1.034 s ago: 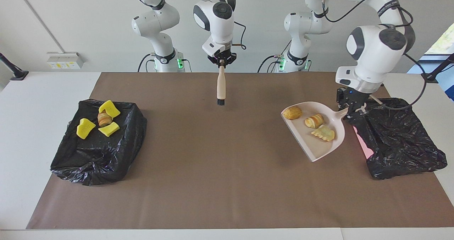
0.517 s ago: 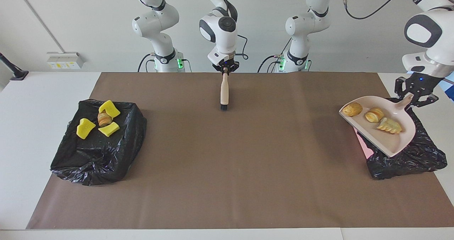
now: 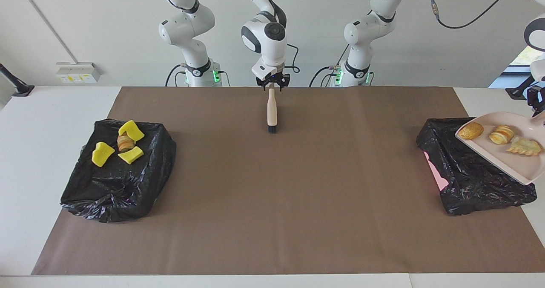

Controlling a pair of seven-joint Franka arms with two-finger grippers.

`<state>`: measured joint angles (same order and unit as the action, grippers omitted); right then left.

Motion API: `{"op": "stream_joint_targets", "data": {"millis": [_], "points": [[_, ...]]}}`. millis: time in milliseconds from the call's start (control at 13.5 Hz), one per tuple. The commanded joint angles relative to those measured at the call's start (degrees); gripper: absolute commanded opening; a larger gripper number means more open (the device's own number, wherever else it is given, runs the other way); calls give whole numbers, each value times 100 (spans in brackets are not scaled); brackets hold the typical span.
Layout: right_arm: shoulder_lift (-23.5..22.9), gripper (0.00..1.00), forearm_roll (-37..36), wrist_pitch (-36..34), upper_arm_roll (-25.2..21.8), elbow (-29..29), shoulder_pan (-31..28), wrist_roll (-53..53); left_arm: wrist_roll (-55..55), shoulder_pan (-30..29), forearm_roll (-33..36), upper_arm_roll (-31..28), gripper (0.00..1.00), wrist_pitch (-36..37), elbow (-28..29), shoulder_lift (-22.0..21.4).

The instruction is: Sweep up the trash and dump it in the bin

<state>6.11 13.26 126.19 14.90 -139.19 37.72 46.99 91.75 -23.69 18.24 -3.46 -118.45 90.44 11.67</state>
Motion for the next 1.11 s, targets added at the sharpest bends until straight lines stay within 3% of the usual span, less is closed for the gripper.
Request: {"op": "stream_joint_targets", "data": {"millis": [0,591,812,1034], "points": [[83,100,-130,-77,-48,321,-448,-269,62,-40,924,56,0,-424,-150,195],[22,100,-1105,-700,-40,1709,-2153,-1200,-17,154,3315,56,0,-285,18,169],[13,100,-1362,-1173,-31,2403,-2707,-1831,-70,460,3773,47,0,91,-78,90],[13,100,-1353,-1798,-31,3037,-3235,-2623,-175,776,3758,65,0,557,-105,-120]]}}
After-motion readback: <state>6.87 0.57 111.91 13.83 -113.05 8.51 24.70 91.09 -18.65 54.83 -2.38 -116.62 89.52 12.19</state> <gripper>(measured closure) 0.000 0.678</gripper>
